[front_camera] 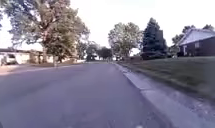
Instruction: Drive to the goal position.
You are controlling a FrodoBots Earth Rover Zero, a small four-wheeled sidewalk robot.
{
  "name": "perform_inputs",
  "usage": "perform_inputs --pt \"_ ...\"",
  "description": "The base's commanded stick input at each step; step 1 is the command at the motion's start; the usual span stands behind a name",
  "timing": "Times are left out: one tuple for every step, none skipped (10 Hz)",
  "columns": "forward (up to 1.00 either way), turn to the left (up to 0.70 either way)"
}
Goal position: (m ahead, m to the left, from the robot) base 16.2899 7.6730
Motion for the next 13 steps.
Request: perform_inputs --pt "1.0 0.0" --pt "1.0 0.0" --pt "1.0 0.0" --pt "1.0 0.0" --pt "1.0 0.0" --pt "1.0 0.0" --pt "1.0 0.0" --pt "1.0 0.0" --pt "1.0 0.0" --pt "1.0 0.0" --pt "1.0 0.0" --pt "1.0 0.0" --pt "1.0 0.0"
